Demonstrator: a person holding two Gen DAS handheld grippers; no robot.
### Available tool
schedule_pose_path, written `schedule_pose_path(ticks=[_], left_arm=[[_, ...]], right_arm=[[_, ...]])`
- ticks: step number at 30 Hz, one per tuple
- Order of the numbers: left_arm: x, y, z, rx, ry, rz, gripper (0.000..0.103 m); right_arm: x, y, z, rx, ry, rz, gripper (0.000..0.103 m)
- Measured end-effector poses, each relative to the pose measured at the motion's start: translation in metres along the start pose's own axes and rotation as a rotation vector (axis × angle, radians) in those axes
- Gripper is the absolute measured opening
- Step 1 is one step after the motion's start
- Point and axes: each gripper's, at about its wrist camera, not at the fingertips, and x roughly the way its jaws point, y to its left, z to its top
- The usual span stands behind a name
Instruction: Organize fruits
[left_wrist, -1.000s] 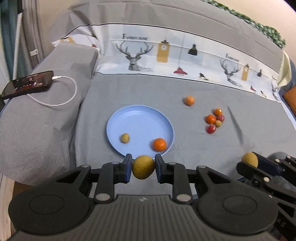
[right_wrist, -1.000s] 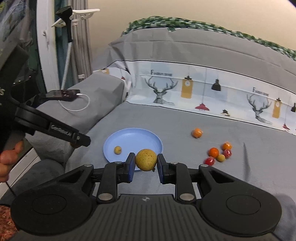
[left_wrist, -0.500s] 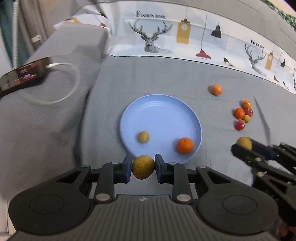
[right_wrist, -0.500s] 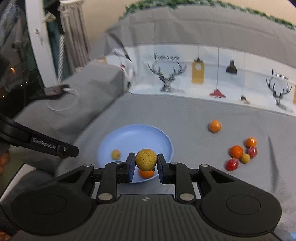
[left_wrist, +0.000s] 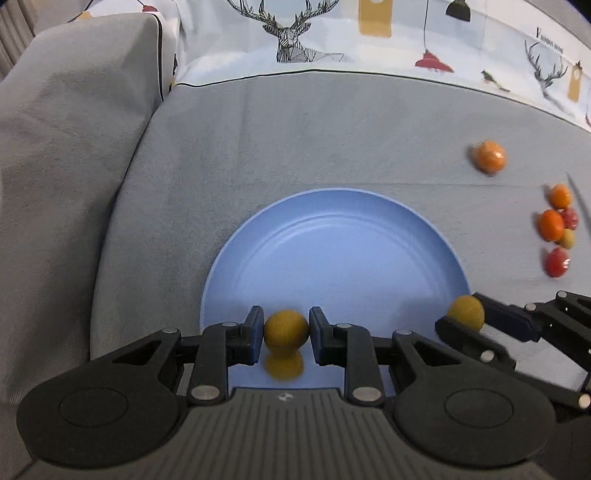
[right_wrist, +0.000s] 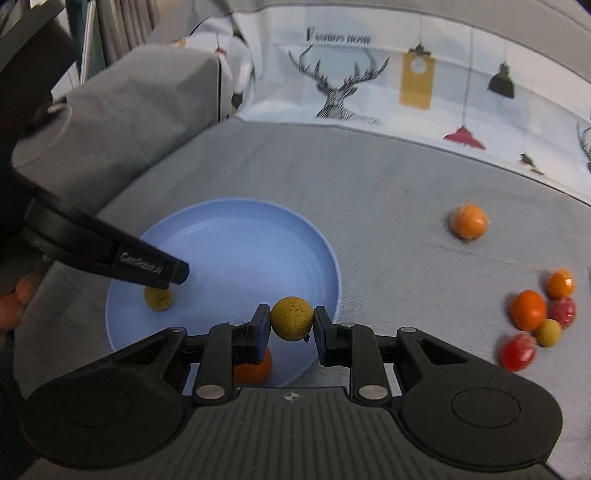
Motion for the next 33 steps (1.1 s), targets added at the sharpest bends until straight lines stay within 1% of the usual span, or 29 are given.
schedule_pose_path(ticks=[1,2,3,4,6,8,9,12,13,16,18,20,22,25,30,33], left_arm=[[0.003,0.001,0.002,0.001,0.010,-0.002,0.063],[0.006,0.001,0.004,-0.002,0.022,-0.004,0.080],[0.007,0.003,0.005,-0.008,0.028,-0.013,0.101],[0.005,0.005,0.004,-0.017,0.028,-0.018,0.103],[0.000,0.006,0.002,-0.028,0.027,0.000,0.103],[-0.006,0.008,-0.001,-0.037,0.049,0.012,0.103],[-0.011,0.010,-0.003,-0.048,0.056,0.016,0.103],[-0.033,0.016,-0.017,-0.087,0.082,0.056,0.103],[-0.041,0.017,-0.023,-0.095,0.089,0.068,0.103],[-0.070,0.021,-0.041,-0.113,0.077,0.080,0.103],[-0.092,0.024,-0.056,-0.119,0.055,0.087,0.103],[-0.106,0.024,-0.068,-0.121,0.034,0.093,0.103],[-0.118,0.022,-0.080,-0.122,0.025,0.096,0.103],[-0.134,0.019,-0.098,-0.122,0.007,0.097,0.103],[-0.152,0.010,-0.117,-0.110,-0.030,0.099,0.103],[-0.160,0.007,-0.124,-0.109,-0.042,0.088,0.103]], right_arm=[[0.005,0.002,0.001,-0.015,0.015,0.007,0.027],[0.010,0.005,0.001,-0.030,0.033,0.010,0.027],[0.012,0.007,0.002,-0.037,0.037,0.007,0.035],[0.012,0.008,0.003,-0.043,0.032,-0.002,0.044],[0.007,0.008,0.004,-0.024,0.042,0.005,0.075],[-0.004,0.008,0.001,0.027,0.052,-0.013,0.085],[-0.010,0.007,-0.002,0.043,0.053,-0.009,0.088],[-0.032,0.008,-0.013,0.083,0.065,-0.022,0.095],[-0.039,0.008,-0.017,0.098,0.067,-0.023,0.095],[-0.065,0.013,-0.029,0.127,0.064,-0.012,0.098],[-0.082,0.020,-0.035,0.129,0.045,-0.025,0.099],[-0.100,0.026,-0.040,0.139,0.009,-0.065,0.101],[-0.116,0.030,-0.045,0.159,-0.020,-0.083,0.102],[-0.137,0.036,-0.054,0.173,-0.052,-0.085,0.102],[-0.163,0.047,-0.064,0.135,-0.097,-0.075,0.102],[-0.178,0.054,-0.067,0.104,-0.129,-0.074,0.102]])
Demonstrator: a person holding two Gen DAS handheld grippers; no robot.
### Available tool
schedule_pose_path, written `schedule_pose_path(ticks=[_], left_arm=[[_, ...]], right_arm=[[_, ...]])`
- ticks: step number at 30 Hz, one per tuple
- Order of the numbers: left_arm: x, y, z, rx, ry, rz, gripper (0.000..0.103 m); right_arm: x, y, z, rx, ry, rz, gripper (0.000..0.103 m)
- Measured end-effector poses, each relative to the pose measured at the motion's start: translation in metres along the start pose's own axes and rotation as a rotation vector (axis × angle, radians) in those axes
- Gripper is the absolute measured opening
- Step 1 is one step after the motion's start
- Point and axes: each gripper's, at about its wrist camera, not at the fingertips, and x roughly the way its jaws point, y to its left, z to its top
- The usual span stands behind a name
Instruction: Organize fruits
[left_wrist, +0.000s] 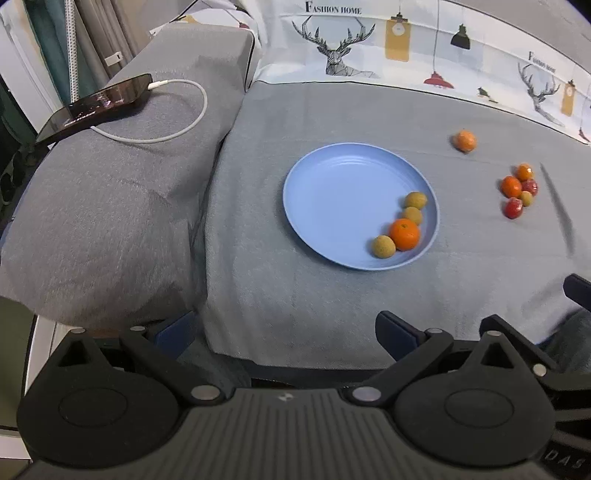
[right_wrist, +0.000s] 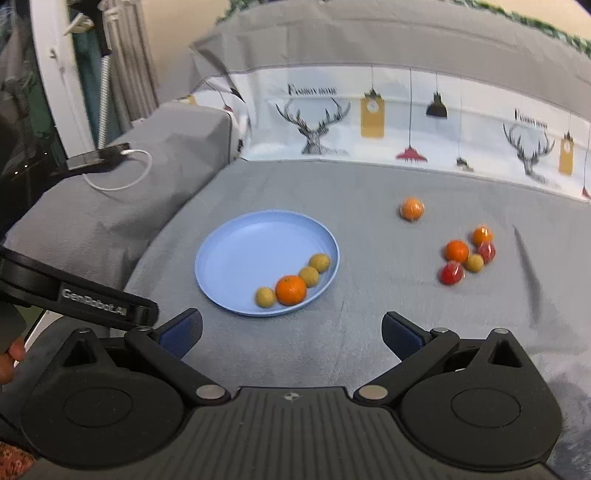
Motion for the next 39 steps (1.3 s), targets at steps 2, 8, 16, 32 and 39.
schedule_pose_path(ticks=[2,8,16,32,39], left_arm=[[-0.009,-0.001,-0.004,0.007,-0.018,-0.002,0.103],[-0.028,-0.003,-0.009,0.011,-0.067,0.003,0.103],[-0.035,0.000,-0.012,-0.008,-0.089,0.009,0.103],[-0.017,-0.002,-0.013,0.010,-0.040,0.014,0.103],[-0.013,-0.002,-0.011,0.012,-0.034,0.013,0.103]], right_arm=[[-0.009,0.004,0.000,-0.014,-0.024,0.001,0.102],[-0.026,0.008,0.001,-0.030,-0.064,-0.006,0.102],[-0.042,0.015,-0.004,-0.070,-0.094,-0.016,0.102],[-0.023,0.008,-0.004,-0.026,-0.042,-0.004,0.102],[-0.016,0.008,-0.005,-0.025,-0.024,0.002,0.102]])
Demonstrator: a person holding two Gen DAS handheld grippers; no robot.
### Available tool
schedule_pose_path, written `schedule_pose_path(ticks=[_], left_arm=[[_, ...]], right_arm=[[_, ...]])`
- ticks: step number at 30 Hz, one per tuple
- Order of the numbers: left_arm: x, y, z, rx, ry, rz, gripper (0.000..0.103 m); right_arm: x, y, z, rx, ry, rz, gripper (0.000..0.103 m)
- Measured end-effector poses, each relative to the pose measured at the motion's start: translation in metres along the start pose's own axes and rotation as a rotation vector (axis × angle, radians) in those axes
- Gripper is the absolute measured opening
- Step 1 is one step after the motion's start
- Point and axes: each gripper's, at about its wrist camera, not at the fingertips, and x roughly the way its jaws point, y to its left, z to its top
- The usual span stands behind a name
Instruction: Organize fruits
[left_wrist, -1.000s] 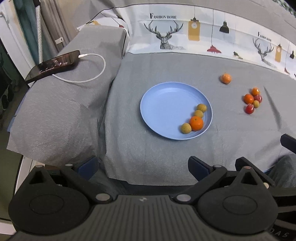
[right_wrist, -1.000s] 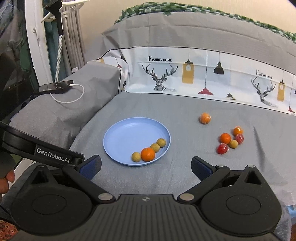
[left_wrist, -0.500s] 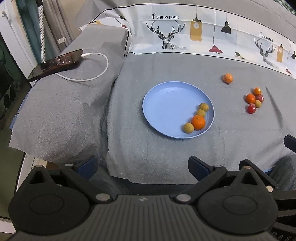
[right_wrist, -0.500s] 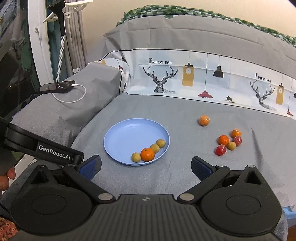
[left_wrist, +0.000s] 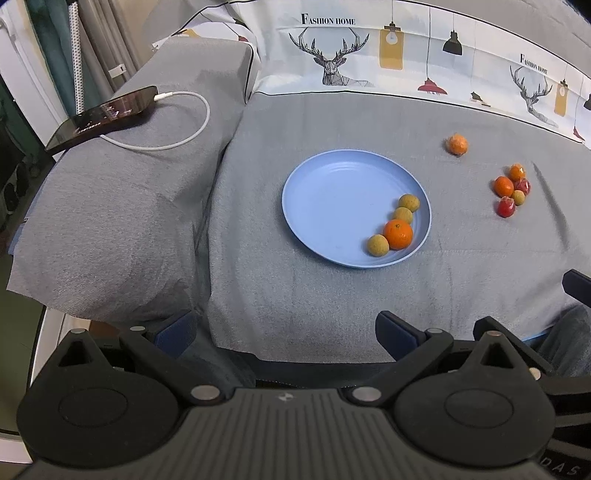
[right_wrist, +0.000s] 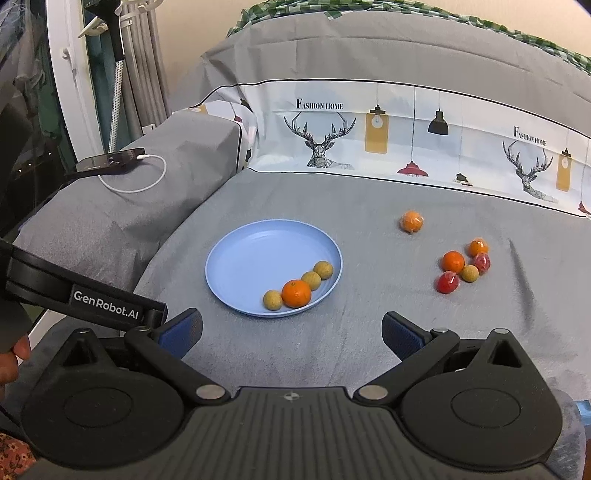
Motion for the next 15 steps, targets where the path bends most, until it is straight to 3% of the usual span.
schedule_pose_path(ticks=[15], left_arm=[[0.012,-0.007,0.007,0.016,0.029,0.010,0.103]], right_arm=[[0.016,-0.011,-0.003,0.044,0.033,0.010,0.102]])
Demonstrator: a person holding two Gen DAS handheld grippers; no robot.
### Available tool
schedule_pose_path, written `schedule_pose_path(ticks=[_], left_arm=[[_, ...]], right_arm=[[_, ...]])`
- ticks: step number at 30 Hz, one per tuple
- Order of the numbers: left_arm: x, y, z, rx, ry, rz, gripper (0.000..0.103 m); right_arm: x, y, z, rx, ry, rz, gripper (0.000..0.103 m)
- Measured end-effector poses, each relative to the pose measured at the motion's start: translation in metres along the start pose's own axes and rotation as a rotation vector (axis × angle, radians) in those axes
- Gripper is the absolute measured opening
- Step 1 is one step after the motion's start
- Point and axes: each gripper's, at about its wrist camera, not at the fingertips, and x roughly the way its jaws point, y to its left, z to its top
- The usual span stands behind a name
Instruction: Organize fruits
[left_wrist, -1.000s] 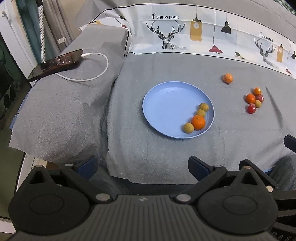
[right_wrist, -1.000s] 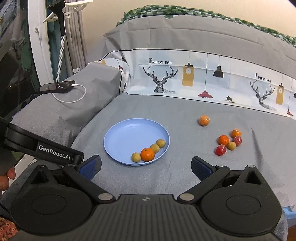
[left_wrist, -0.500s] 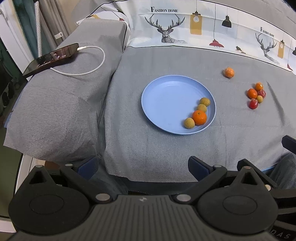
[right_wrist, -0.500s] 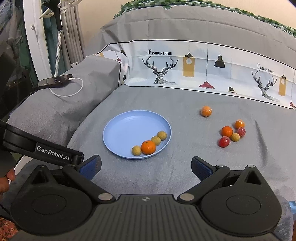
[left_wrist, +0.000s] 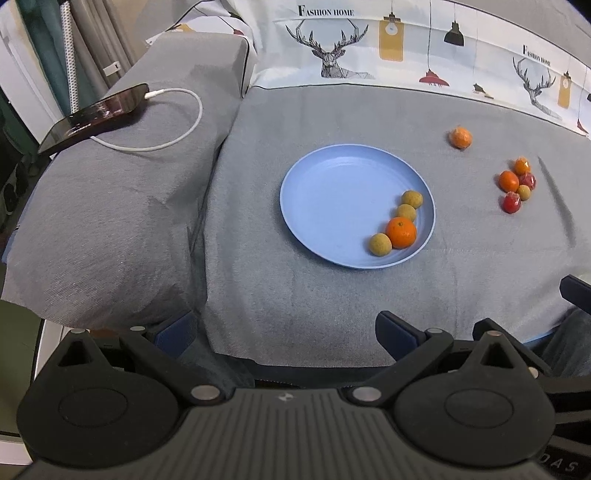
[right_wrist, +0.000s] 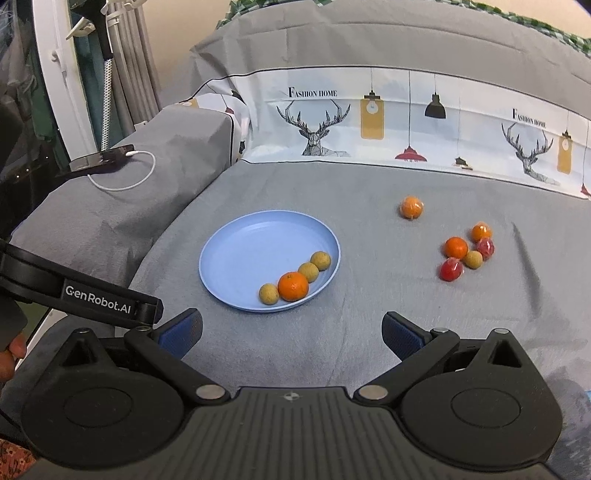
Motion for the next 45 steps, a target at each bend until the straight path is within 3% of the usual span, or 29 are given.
schedule_pose_path(ticks=[13,18,22,29,33,37,40,43,44,45], left_arm=[[0.034,-0.017,0.025,0.034,0.082,0.020,0.103],[0.046,-0.033,0.048,0.040,0.095,0.013,0.103],[0.057,-0.051,0.066,0.042,0.116,-0.001,0.103],[0.073,-0.091,0.088,0.107,0.128,0.004,0.103],[0.084,-0.110,0.099,0.133,0.141,0.013,0.103],[0.094,-0.128,0.112,0.149,0.148,0.017,0.103],[0.104,-0.143,0.121,0.157,0.147,0.014,0.103],[0.113,-0.161,0.131,0.176,0.146,0.009,0.103],[0.115,-0.167,0.134,0.181,0.145,0.003,0.103],[0.118,-0.174,0.138,0.187,0.144,-0.005,0.103]], right_arm=[[0.037,-0.044,-0.004,0.132,0.047,-0.048,0.102],[0.051,-0.084,-0.002,0.204,0.029,-0.125,0.102],[0.067,-0.129,0.004,0.255,-0.009,-0.239,0.102],[0.127,-0.217,0.015,0.307,-0.042,-0.435,0.102],[0.173,-0.250,0.015,0.297,0.020,-0.425,0.102],[0.202,-0.252,0.012,0.233,0.030,-0.432,0.099],[0.209,-0.244,0.014,0.169,-0.021,-0.408,0.086],[0.210,-0.242,0.014,0.143,-0.046,-0.375,0.051],[0.208,-0.240,0.014,0.130,-0.050,-0.372,0.028],[0.207,-0.239,0.014,0.112,-0.050,-0.378,0.027]])
